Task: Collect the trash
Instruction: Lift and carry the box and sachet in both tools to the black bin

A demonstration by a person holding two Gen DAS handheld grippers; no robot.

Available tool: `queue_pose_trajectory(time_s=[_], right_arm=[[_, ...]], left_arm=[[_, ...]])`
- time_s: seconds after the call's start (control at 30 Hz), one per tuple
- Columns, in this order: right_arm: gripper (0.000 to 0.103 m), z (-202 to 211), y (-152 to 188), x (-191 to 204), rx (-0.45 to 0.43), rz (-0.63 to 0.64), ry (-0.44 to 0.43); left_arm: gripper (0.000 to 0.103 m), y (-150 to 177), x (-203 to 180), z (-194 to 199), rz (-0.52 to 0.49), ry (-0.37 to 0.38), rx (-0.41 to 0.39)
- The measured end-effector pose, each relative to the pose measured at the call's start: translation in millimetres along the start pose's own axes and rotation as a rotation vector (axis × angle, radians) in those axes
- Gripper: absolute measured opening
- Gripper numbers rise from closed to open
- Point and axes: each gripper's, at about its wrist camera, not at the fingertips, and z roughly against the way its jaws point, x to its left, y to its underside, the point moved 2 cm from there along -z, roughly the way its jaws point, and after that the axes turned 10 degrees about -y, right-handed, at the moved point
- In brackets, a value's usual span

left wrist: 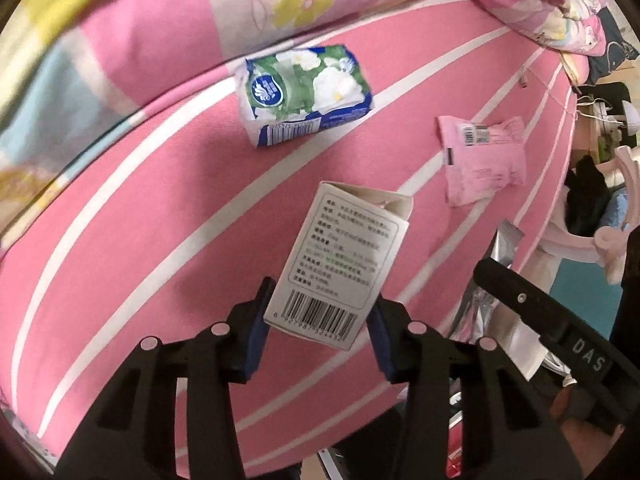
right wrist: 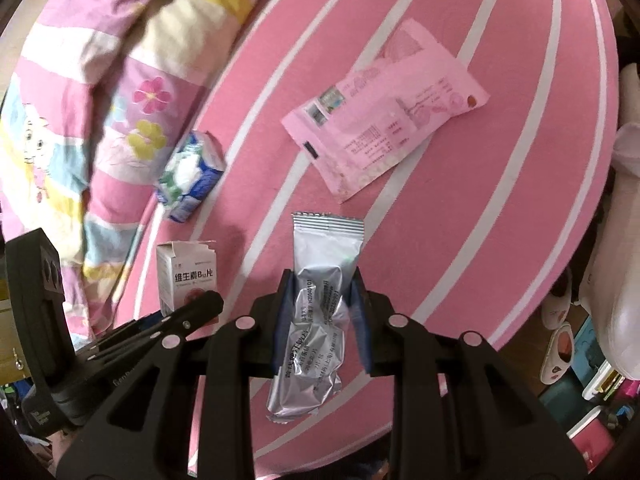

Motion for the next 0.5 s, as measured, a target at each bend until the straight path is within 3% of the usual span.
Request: queue_pose_trajectory(time_s=[0.27,0.5], right_arm=[[0.028,73,22,44,-0.036,0.061,-0.019],[0.028,175,51,84,-0.116,0.126,-0.041]], left_arm=[[0.043,29,-6,81,0.006,0.014,-0.054],[0.043,69,-24,183,-0.025,0.040,-0.124]])
